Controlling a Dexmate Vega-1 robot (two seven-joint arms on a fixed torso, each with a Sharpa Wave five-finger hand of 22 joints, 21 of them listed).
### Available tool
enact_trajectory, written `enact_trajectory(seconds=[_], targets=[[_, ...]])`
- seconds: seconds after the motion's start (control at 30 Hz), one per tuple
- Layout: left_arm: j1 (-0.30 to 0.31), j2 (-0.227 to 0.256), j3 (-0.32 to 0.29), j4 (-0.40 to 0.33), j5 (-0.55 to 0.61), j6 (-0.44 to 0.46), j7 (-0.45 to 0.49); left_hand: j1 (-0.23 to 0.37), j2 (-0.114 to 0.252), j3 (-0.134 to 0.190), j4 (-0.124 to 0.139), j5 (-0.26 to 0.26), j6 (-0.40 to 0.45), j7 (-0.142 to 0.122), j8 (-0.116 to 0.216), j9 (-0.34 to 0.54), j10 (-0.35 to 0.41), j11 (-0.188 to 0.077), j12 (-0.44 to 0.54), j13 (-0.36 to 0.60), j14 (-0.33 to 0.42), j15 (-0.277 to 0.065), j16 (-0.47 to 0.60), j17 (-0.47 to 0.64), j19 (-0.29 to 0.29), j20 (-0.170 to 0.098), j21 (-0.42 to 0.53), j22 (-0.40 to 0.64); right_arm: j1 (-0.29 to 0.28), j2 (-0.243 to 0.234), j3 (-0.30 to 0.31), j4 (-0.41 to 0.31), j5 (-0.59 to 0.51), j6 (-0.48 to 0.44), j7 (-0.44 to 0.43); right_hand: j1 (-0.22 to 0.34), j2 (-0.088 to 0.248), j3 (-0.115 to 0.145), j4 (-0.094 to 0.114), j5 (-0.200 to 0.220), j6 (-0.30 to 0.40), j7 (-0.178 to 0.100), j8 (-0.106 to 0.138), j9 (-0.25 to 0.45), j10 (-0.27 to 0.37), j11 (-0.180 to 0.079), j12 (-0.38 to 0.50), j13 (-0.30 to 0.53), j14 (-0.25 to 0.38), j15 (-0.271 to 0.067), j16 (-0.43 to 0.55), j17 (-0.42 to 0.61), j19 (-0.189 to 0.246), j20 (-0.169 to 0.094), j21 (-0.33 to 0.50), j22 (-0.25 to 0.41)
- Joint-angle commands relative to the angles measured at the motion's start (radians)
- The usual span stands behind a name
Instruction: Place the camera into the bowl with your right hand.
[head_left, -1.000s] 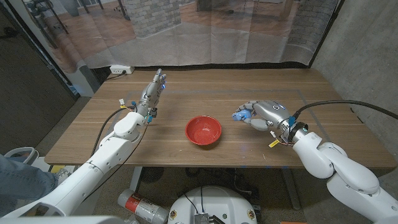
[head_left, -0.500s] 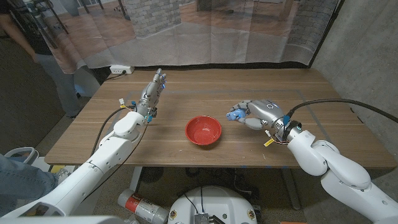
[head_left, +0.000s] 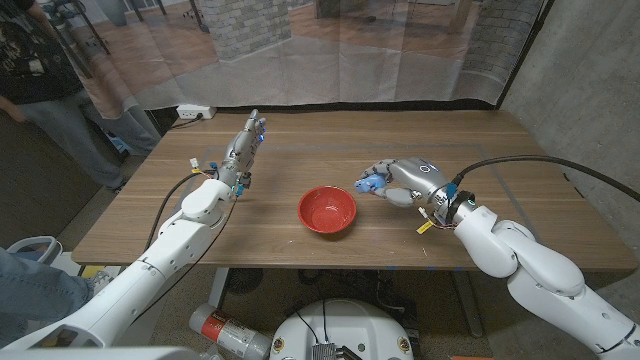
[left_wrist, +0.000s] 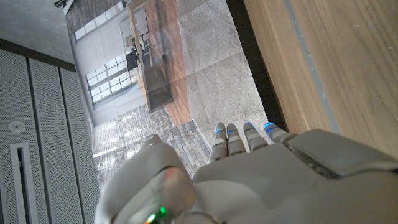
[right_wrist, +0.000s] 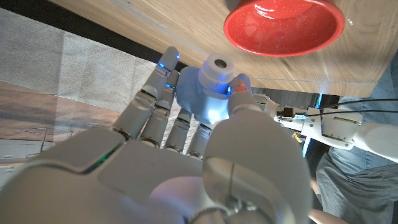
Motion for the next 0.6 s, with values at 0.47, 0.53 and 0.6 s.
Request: enact_trajectory(seconds=[0.47,0.53,0.6], targets=[[-0.018,-0.004,0.002,0.024,-0.007,0.002,-0.014,0.010,0.010,-0.009,0.002,-0.004,0.007,0.001,-0.001,0.003,-0.002,0.000,0.000,0.002,-0.001,0.003,0.000,0.005,0.003,-0.002,-0.004,0.004,0.120,0.007,-0.112,0.038,-0.020,0.046,0.008,0.007,0.009,0.010,0.001,0.008,0.014,-0.001,0.002,0.005,0.007,-0.001,0.003,0.001,0.014,-0.118,0.005,0.006,0.005,-0.011,0.012,0.004],[-0.019,-0.004,0.001,0.024,-0.006,0.001,-0.014,0.010,0.010,-0.010,0.002,-0.004,0.007,0.000,-0.001,0.003,-0.003,0.000,-0.001,0.002,-0.001,0.003,0.000,0.005,0.003,-0.002,-0.004,0.004,0.126,0.007,-0.118,0.040,-0.022,0.048,0.008,0.006,0.009,0.010,0.001,0.008,0.014,-0.001,0.002,0.005,0.008,-0.001,0.004,0.001,0.017,-0.118,0.006,0.007,0.005,-0.011,0.012,0.004],[-0.021,-0.003,0.002,0.025,-0.006,0.002,-0.016,0.010,0.010,-0.010,0.002,-0.004,0.007,0.000,-0.001,0.003,-0.002,0.000,-0.001,0.002,-0.001,0.003,0.000,0.005,0.003,-0.002,-0.005,0.004,0.134,0.008,-0.124,0.043,-0.021,0.054,0.008,0.007,0.009,0.010,0.001,0.008,0.015,-0.001,0.002,0.006,0.009,-0.001,0.004,0.001,0.019,-0.118,0.006,0.007,0.004,-0.011,0.012,0.004]])
